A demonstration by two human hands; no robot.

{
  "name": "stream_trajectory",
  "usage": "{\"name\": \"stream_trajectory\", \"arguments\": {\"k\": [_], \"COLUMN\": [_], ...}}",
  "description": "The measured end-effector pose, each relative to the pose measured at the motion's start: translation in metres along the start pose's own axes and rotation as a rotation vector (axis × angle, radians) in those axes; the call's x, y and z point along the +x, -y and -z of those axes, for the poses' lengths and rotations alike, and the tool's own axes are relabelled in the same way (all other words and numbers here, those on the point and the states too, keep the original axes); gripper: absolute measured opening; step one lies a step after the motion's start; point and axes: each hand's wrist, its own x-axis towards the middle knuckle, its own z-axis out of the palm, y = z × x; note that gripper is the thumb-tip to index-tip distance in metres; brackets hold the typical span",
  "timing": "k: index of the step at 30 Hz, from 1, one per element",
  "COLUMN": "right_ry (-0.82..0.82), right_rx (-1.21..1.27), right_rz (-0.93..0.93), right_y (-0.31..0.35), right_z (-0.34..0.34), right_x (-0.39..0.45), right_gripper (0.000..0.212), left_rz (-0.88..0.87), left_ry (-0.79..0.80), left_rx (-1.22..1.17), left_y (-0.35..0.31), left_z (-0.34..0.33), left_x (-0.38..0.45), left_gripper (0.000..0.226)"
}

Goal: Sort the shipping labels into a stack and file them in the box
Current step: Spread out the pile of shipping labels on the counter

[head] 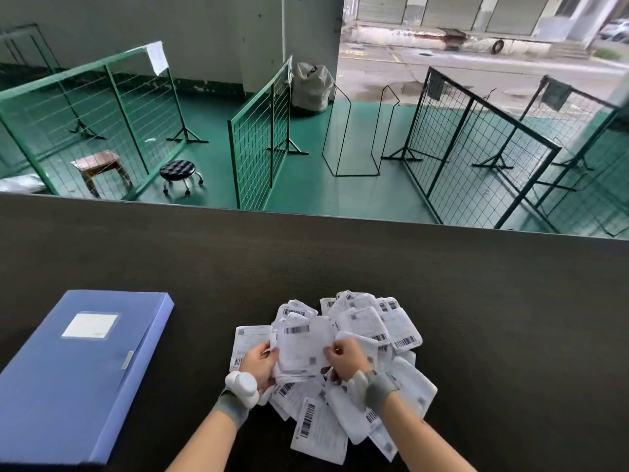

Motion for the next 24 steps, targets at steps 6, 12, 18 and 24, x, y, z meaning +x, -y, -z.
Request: {"name": "stream_trajectory", "arguments": {"k": [6,12,18,24], "right_ry": [-0.111,-0.159,-0.191,-0.047], "right_rx": [-0.317,-0.772,-0.735,-0.077], "right_rz": [0.05,-0.075,-0.091,-0.169], "right_y": [-0.007,-0.044,-0.046,-0.029], "right_z": [0.008,0.049,0.06,0.086], "right_x": [0.011,0.028,0.039,0.032], "right_gripper": [0.032,0.07,0.04,0.025], "left_rz": [-0.061,-0.042,-0.016,0.01], "left_ry": [-0.061,-0.077,-0.09,-0.069], "left_rx": [0.183,0.211,0.197,0.193], "left_y": [0.005,0.002,0.003,0.006], "left_z": [0.01,0.027,0.029,0.026], "left_x": [0.0,0.002,0.005,0.008], "left_gripper": [0.025,0.027,0.029,0.032]}}
